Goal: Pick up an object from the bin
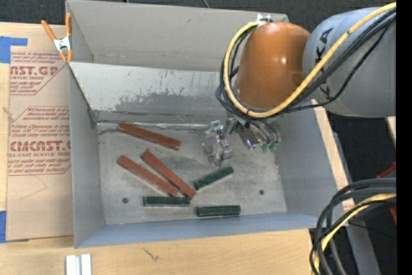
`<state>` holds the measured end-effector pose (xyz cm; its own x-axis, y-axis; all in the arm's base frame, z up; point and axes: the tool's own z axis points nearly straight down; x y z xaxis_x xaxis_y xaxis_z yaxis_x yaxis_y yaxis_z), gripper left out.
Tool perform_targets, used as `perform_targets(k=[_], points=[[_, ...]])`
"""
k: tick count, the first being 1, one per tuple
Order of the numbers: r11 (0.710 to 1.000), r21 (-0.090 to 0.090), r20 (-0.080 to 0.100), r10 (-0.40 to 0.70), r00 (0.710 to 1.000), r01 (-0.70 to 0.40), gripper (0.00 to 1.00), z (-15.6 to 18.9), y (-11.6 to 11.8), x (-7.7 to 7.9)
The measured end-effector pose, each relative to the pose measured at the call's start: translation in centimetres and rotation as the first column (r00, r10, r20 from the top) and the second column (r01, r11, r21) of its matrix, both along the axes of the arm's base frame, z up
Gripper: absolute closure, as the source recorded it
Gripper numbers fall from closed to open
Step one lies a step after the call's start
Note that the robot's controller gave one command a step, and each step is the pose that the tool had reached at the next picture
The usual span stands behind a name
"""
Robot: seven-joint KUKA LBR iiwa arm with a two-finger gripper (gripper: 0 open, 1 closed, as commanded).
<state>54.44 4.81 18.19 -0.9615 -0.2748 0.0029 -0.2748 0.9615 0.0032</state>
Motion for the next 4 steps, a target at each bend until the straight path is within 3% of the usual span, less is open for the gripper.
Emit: perform_targets(k=[1, 2, 3, 4], points=[[0.962, 0.000, -0.002, 0.274, 0.962, -0.274, 0.00, -4.6, 1.5, -5.9], [0.962, -0.001, 0.004, 0.272, 0.962, -0.272, 0.00, -4.4, 1.5, -5.7], [0.947, -0.001, 0.001, 0.323, 0.947, -0.323, 1.00, -10.6, 1.2, -4.9], [0.946, -0.001, 0.005, 0.323, 0.946, -0.323, 0.00, -10.6, 1.2, -4.9]])
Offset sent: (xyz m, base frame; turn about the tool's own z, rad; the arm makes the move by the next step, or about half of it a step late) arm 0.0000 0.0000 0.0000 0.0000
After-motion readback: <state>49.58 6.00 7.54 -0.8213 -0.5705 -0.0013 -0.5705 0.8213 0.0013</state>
